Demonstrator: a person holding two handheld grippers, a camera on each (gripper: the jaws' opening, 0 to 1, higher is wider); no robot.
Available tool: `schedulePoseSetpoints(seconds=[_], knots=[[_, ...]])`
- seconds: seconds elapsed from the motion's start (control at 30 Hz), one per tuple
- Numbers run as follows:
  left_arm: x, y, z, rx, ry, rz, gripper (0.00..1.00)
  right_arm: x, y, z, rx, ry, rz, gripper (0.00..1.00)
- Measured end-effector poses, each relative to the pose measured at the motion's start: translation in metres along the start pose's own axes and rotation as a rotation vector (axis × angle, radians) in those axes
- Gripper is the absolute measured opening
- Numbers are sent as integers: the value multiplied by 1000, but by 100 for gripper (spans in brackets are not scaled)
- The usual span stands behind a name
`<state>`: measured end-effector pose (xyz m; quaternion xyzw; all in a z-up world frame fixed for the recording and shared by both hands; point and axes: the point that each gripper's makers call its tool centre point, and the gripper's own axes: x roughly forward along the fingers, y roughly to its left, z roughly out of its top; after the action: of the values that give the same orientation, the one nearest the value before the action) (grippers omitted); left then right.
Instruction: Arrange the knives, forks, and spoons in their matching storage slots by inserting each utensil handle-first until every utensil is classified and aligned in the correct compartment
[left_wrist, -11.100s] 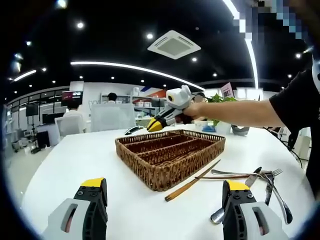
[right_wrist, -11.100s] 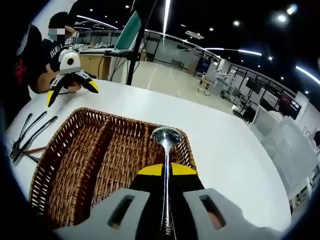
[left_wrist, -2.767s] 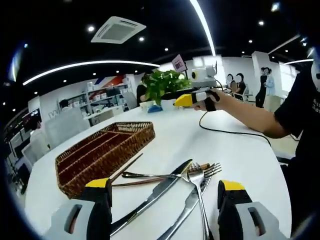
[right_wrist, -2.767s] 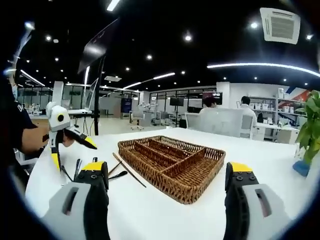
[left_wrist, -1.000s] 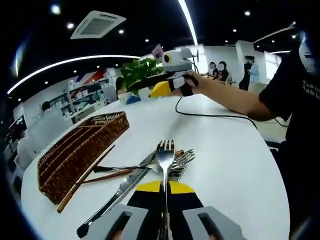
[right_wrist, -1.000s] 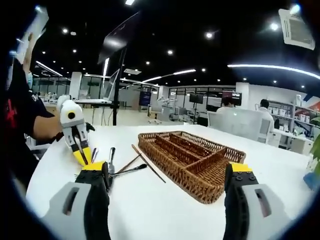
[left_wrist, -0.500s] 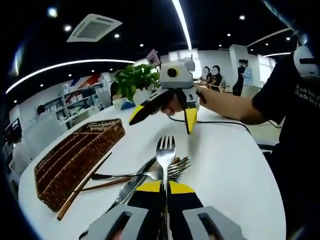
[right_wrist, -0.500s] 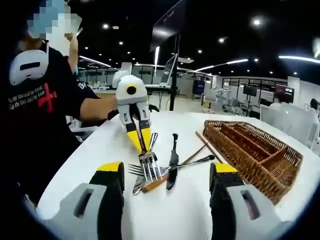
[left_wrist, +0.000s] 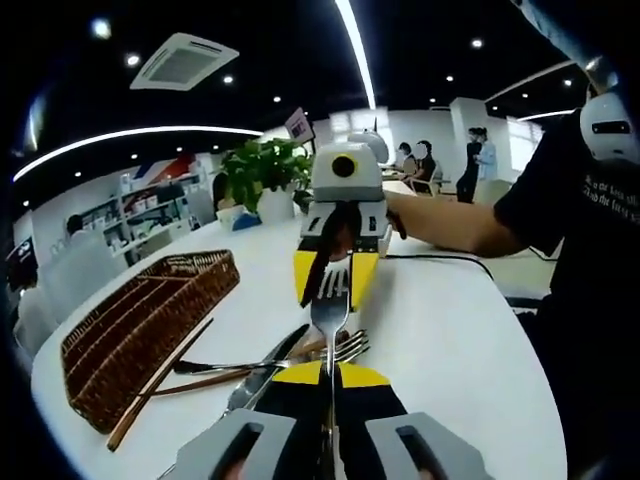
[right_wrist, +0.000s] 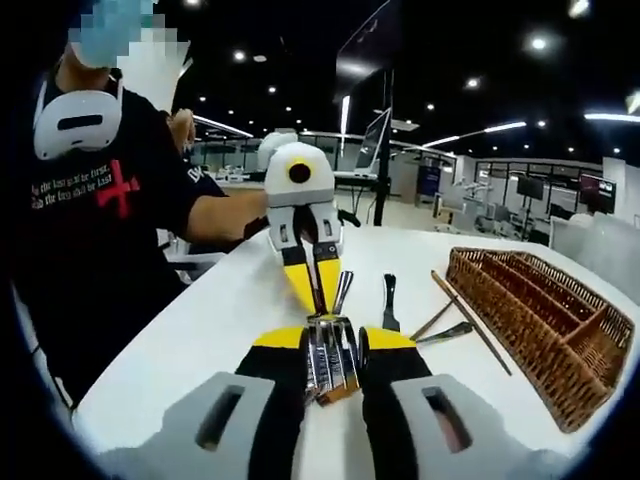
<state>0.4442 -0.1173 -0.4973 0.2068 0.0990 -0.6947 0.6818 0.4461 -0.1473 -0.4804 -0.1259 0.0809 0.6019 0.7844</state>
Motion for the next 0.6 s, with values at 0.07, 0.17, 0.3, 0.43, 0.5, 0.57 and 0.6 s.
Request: schedulePoseSetpoints(seconds=[0.07, 0.17, 0.3, 0.43, 0.5, 0.57, 0.6], knots=[[1, 0, -1, 3, 1, 2, 2, 0, 1, -2, -4, 5, 7, 18], [2, -2, -2, 22, 2, 6, 2, 0, 2, -3, -9, 9, 15, 17], [3, 0, -7, 24, 13, 9, 9, 0, 0, 0, -13, -2, 6, 17], [8, 0, -13, 42, 30, 15, 4, -1, 3, 0, -8, -1, 16, 17], [8, 0, -12, 33, 26, 13, 3, -1, 3, 1, -12, -2, 17, 17], [8, 1, -12, 27, 25, 14, 3, 0, 3, 1, -13, -2, 13, 16], [8, 1, -12, 22, 26, 12, 3, 0, 3, 1, -10, -5, 13, 16]])
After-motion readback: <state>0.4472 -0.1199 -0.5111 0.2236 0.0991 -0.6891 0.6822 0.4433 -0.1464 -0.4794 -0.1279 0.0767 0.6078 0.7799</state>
